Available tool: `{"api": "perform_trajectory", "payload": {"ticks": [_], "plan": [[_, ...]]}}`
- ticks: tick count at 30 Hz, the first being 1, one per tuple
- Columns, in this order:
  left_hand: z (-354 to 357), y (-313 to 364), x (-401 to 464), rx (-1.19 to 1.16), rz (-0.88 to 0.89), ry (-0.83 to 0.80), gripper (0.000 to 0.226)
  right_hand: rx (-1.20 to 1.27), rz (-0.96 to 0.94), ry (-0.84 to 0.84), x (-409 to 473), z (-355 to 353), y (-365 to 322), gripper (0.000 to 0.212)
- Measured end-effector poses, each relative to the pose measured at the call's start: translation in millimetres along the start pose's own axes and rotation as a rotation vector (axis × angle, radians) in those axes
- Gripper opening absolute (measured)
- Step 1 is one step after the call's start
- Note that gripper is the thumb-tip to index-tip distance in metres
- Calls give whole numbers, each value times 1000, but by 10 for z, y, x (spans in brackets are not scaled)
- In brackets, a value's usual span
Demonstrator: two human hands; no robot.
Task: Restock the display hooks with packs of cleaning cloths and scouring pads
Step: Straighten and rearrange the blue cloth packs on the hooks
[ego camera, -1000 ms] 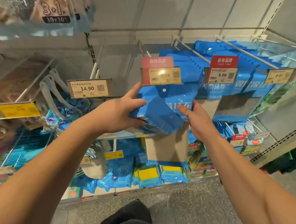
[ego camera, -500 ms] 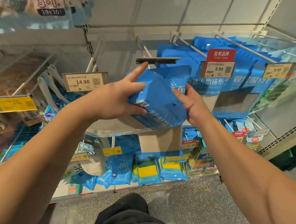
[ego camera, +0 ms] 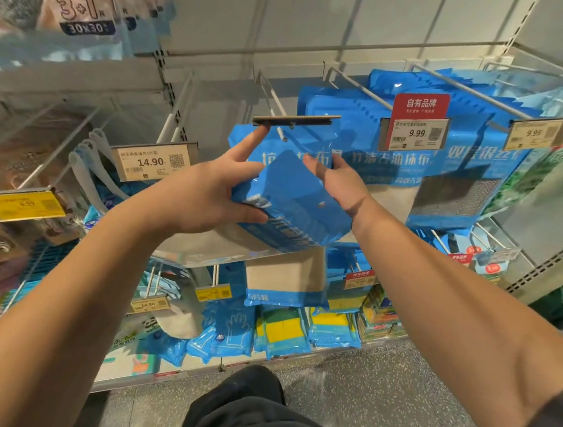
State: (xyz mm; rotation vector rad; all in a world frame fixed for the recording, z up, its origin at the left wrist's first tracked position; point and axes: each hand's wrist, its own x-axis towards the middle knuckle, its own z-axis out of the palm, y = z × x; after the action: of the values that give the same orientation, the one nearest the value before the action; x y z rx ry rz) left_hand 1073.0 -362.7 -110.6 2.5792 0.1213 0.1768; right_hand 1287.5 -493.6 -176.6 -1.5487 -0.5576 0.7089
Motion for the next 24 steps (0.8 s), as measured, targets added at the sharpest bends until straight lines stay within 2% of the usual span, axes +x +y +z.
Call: {"api": "perform_trajectory", "payload": {"ticks": [4, 8, 16, 18, 20, 22, 24], "plan": [[1, -14, -12, -18, -5, -5, 49, -29, 6, 7, 63, 20, -10, 41], [-10, 5, -21, -32, 1, -17, 57, -29, 21, -47, 52, -32, -30, 33], [-14, 44, -21, -81, 37, 14, 55, -293, 98, -136, -111, -164, -49, 31], [-1, 80, -29, -110, 53, 18, 55, -195, 97, -89, -230, -252, 76, 30], [12, 118, -41, -133, 47, 27, 53, 40, 90, -11, -411, -356, 243, 32], [38, 151, -45, -152, 34, 55, 47, 358, 104, 4, -629, -398, 424, 49], [71, 165, -36, -193, 34, 95, 45, 554, 114, -31, -839, -368, 563, 62]]}}
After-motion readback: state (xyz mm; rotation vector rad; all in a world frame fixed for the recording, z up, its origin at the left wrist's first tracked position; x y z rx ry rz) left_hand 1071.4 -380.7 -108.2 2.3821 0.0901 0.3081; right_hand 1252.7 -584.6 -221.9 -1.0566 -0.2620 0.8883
